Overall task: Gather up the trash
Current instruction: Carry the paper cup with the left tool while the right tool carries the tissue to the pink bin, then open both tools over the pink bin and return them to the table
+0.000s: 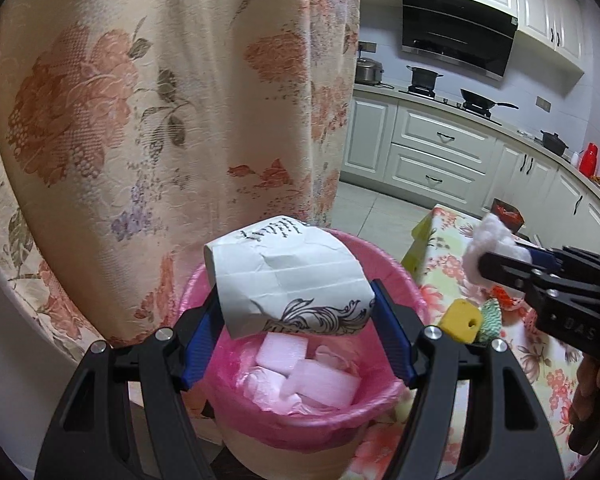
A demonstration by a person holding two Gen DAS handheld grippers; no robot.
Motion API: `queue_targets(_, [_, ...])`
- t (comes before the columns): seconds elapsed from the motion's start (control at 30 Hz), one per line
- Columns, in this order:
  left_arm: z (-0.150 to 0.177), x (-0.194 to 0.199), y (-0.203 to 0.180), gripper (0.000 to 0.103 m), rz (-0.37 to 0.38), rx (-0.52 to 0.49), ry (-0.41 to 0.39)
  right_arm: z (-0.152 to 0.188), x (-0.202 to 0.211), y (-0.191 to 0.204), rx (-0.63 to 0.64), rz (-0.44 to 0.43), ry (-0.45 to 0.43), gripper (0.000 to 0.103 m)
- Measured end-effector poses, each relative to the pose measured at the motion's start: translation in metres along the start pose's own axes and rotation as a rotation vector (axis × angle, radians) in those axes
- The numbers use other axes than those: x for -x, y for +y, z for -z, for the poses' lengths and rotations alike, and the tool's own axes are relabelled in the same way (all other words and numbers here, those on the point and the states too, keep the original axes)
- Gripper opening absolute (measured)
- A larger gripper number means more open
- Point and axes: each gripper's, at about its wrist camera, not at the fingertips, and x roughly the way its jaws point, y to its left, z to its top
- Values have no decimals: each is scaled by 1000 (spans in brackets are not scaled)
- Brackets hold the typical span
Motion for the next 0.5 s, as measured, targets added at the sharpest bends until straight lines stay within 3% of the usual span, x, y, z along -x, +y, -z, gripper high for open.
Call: queue_targets(0.5, [-4,-7,16,69,-15,12,7,-19,-47,28,37,-101,62,39])
